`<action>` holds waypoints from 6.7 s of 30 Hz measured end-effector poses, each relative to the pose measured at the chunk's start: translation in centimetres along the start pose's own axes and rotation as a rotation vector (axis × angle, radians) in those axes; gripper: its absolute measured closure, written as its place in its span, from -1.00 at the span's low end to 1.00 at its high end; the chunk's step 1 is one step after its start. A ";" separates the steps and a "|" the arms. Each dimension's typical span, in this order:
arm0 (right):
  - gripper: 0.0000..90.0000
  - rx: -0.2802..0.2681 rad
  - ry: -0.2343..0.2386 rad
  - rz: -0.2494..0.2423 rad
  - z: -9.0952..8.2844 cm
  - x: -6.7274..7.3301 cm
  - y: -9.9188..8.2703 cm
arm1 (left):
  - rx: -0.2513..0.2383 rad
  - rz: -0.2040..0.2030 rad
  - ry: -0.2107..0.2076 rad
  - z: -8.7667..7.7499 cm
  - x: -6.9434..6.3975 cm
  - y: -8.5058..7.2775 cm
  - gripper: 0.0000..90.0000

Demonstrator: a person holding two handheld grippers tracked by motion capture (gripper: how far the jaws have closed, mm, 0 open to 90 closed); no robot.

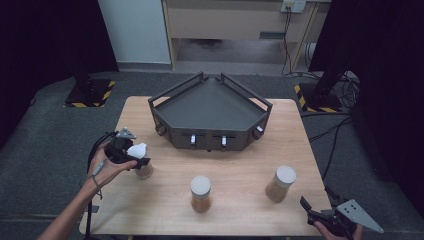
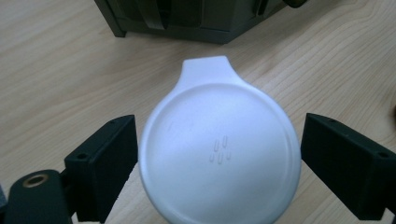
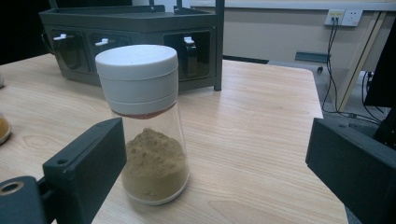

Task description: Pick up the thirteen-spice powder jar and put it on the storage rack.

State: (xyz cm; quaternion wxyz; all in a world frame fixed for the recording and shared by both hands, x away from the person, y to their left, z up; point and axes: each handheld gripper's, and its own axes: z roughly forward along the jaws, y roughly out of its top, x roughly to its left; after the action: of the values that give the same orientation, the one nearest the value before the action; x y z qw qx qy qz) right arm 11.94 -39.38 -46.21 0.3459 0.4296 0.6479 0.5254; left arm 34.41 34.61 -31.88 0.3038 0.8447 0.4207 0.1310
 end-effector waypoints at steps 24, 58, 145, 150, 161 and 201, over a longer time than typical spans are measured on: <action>-0.88 0.000 0.004 0.001 0.0 0.0 0.0 | -0.018 0.007 0.015 -0.2 -0.1 -0.3 -0.34; -0.98 -0.012 0.053 0.045 0.2 -0.8 -0.3 | -0.019 0.129 -0.075 -4.3 -0.8 6.8 -0.33; -0.98 -0.001 0.103 0.059 0.6 -1.4 -0.3 | -0.050 0.185 -0.092 1.3 3.6 23.9 -0.33; -0.98 -0.001 0.102 0.061 0.6 -1.4 -0.3 | -0.052 0.192 -0.084 2.3 3.6 23.8 -0.33; -0.98 0.000 0.102 0.064 0.6 -1.4 -0.4 | -0.039 0.179 -0.087 3.7 4.1 23.8 -0.33; -0.97 -0.009 0.108 0.070 0.6 -1.5 -0.4 | -0.402 0.170 -0.103 -5.2 1.0 18.8 -0.90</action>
State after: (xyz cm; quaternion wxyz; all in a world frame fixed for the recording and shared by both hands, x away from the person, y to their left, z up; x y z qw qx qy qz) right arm 12.97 -40.58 -46.70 0.2936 0.4214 0.6477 0.5627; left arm 44.41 28.83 -16.09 0.4752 0.8051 0.2973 0.1939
